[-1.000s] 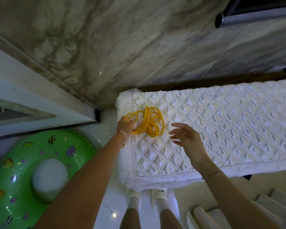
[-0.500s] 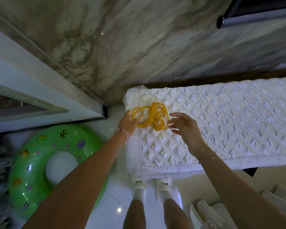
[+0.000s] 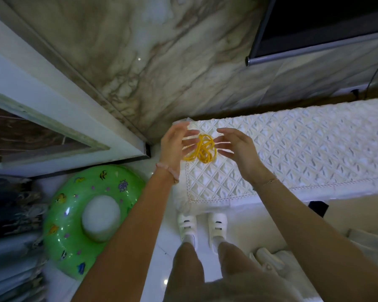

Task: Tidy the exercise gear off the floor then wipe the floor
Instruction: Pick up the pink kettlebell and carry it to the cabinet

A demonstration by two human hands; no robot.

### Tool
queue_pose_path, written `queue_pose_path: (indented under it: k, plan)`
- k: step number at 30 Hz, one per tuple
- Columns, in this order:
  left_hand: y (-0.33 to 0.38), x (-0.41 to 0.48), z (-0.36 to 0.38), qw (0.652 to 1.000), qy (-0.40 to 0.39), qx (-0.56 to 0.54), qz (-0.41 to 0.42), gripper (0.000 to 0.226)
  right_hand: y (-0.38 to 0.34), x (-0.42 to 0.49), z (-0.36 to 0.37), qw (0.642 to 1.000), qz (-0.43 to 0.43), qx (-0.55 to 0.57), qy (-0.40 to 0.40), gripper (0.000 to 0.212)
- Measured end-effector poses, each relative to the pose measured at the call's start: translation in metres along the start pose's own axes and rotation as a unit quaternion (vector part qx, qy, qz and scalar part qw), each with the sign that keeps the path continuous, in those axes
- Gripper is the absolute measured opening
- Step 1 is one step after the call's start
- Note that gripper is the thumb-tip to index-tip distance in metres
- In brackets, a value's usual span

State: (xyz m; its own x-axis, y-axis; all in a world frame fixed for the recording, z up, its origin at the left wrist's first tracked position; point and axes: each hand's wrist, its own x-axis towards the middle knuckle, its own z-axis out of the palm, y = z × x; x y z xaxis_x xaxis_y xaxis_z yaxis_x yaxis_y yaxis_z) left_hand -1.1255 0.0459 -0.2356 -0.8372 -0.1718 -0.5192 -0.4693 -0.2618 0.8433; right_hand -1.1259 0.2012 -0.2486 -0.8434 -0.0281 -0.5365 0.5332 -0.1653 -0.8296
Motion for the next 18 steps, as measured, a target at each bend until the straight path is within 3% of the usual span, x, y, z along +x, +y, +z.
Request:
queue_pose_path:
  k: [8,18]
  plan:
    - [0.063,-0.07,0.013,0.995,-0.023,-0.083,0.052,0.017,-0.059,-0.053,0.002,0.997,-0.064,0.046,0.01,0.02]
    - [0.093,-0.089,0.022,0.993,-0.045,-0.066,0.088,0.017,-0.101,-0.103,0.003,0.99,-0.133,0.042,0.038,0.025]
